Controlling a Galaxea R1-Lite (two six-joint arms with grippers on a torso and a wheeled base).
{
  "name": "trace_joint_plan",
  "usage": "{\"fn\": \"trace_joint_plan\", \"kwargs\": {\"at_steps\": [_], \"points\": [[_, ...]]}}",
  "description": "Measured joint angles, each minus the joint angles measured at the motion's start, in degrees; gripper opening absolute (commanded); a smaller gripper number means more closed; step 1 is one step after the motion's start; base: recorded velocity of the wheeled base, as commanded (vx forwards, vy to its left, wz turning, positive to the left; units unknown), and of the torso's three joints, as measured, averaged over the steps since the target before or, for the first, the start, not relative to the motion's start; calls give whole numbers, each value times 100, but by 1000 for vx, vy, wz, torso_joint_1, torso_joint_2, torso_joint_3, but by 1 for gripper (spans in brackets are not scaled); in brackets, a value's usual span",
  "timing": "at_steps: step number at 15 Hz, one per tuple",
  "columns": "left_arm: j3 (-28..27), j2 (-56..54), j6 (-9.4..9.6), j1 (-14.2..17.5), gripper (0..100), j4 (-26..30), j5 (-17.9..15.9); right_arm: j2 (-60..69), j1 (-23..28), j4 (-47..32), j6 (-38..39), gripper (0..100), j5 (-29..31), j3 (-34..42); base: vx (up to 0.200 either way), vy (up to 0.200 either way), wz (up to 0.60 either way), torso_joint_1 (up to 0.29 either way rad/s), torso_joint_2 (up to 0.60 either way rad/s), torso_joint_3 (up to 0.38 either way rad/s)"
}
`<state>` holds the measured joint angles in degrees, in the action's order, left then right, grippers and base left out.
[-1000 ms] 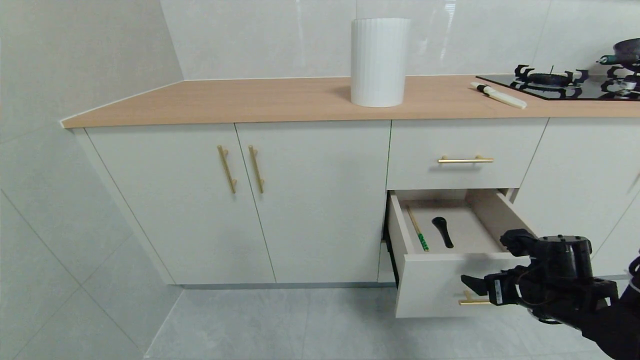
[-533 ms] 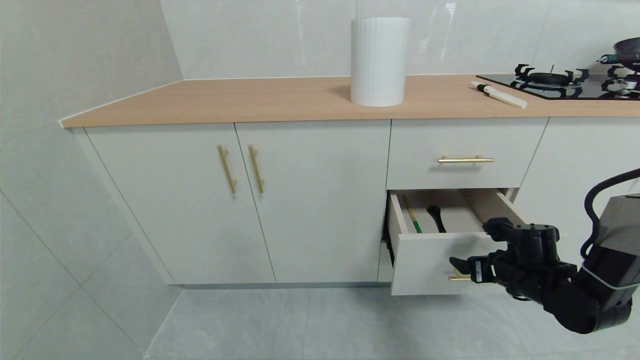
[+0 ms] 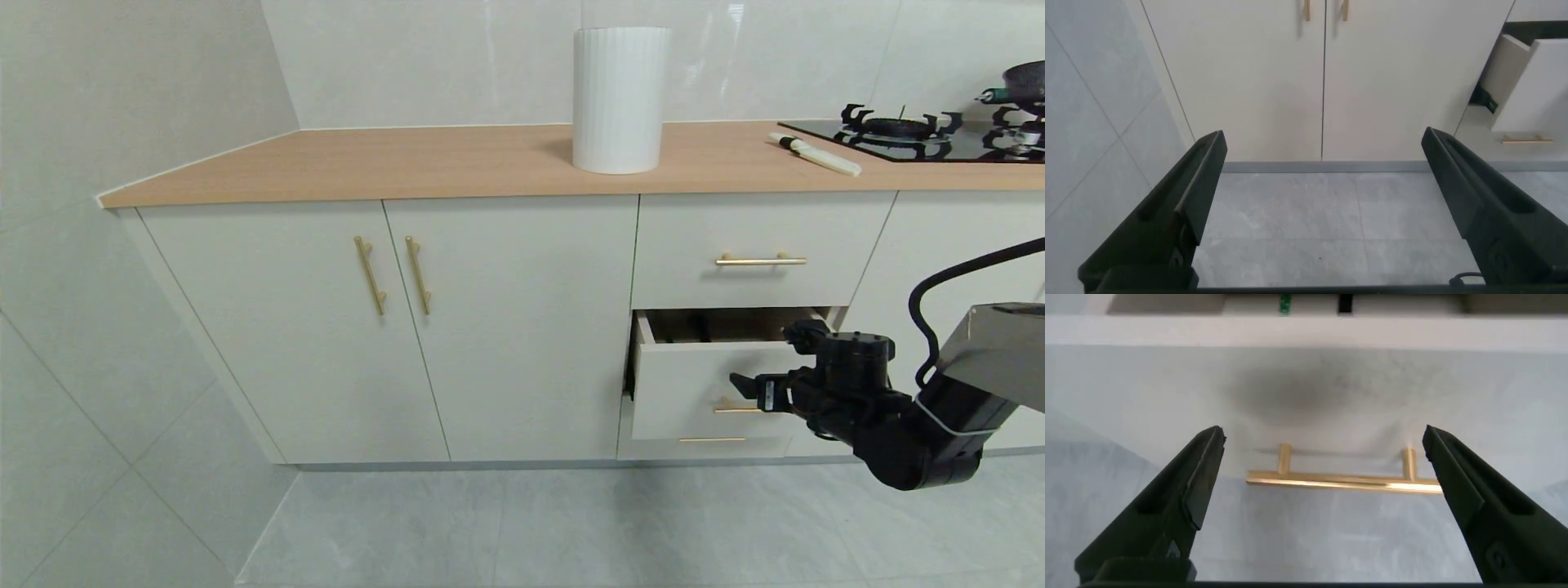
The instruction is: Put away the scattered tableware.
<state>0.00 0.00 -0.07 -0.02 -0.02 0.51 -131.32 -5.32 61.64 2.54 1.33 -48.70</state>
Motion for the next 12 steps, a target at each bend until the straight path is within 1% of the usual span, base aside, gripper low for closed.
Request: {"fn": "trace_joint_plan", "kwargs": {"at_steps": [7, 12], "points": [[0, 0, 0, -2, 100, 0, 0, -319, 102, -638, 2, 100, 0, -956, 0, 0, 0, 0, 0, 0], [0, 0, 0, -2, 100, 2, -2, -525, 113, -798, 2, 100, 1, -1473, 0, 0, 0, 0, 0, 0]]}}
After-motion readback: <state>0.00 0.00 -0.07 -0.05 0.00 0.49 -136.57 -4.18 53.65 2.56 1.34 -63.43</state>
